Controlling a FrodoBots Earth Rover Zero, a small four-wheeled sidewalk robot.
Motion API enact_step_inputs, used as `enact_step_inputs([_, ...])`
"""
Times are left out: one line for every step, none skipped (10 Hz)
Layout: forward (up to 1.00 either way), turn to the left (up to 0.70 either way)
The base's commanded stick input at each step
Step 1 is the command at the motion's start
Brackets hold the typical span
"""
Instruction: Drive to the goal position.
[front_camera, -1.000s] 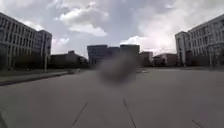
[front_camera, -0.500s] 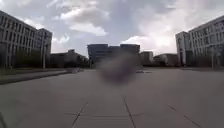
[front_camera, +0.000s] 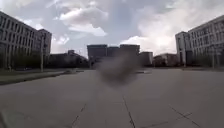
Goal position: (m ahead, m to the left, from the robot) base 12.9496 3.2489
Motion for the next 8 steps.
enact_step_inputs([0.7,0.0])
enact_step_inputs([0.7,0.0])
enact_step_inputs([0.7,0.0])
enact_step_inputs([0.7,0.0])
enact_step_inputs([0.7,0.0])
enact_step_inputs([0.7,0.0])
enact_step_inputs([0.7,0.0])
enact_step_inputs([0.7,0.0])
